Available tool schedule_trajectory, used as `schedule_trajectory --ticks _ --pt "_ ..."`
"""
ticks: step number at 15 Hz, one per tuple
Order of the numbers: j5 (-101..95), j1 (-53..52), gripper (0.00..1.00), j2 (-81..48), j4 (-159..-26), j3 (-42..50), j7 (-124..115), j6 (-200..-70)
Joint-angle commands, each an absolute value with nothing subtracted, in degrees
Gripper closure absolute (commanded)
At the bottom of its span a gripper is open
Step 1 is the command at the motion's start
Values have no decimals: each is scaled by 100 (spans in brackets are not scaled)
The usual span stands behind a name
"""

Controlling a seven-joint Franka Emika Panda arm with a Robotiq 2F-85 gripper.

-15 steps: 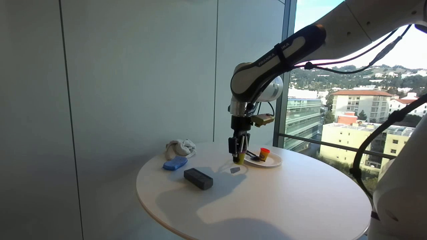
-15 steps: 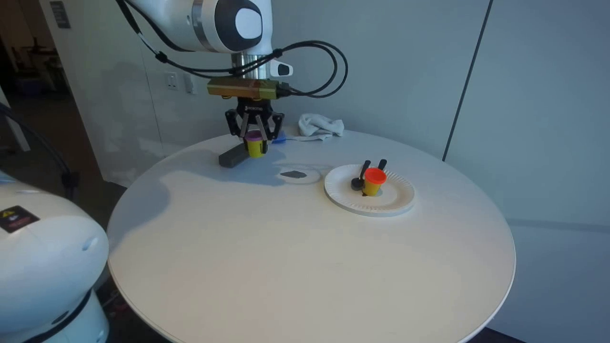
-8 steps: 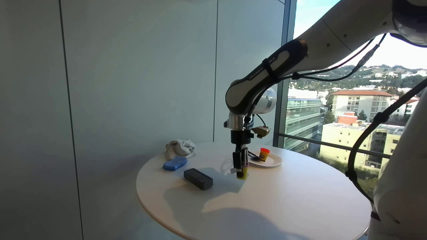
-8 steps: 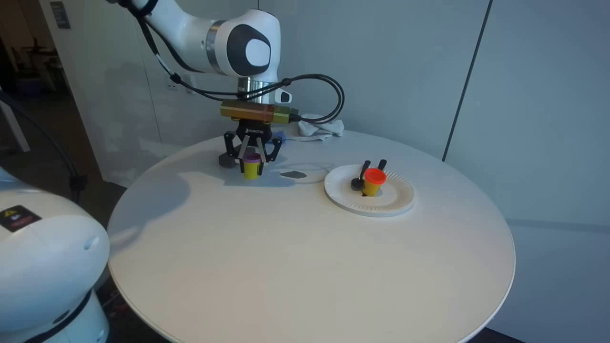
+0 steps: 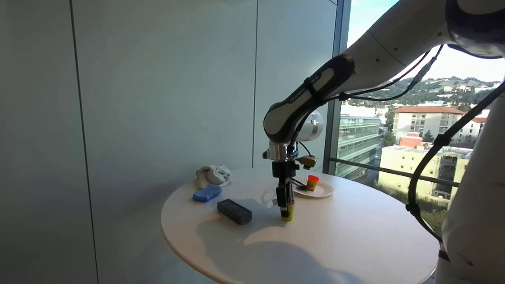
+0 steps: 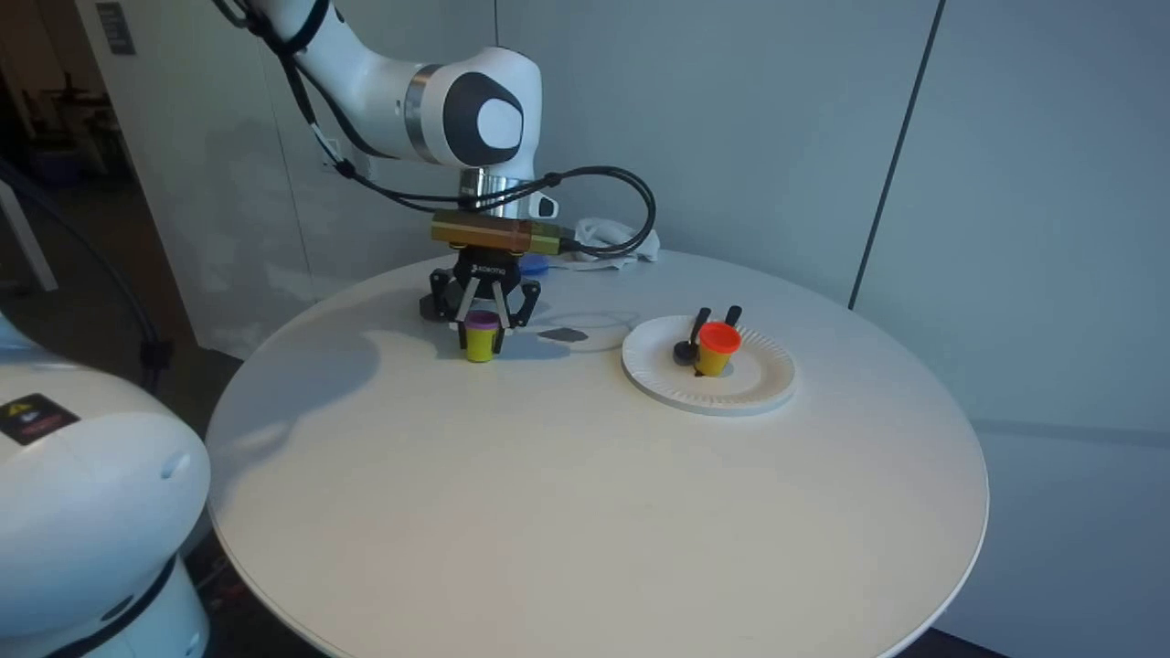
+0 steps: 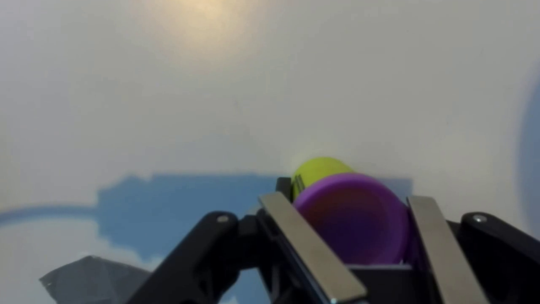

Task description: Take all the things off of the plate

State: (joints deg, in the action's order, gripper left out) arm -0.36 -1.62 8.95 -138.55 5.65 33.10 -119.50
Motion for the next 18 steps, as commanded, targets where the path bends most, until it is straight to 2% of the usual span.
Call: schedule_trajectory --ticks 1,5,13,18 --pt "63 -118 23 919 -13802 532 3533 -11976" --pt "33 -73 1 1132 -13800 560 3566 -11929" --pt "-986 292 0 2786 -13850 620 2643 -11805" --pt "-1241 774 0 2906 -13780 861 1732 -12232"
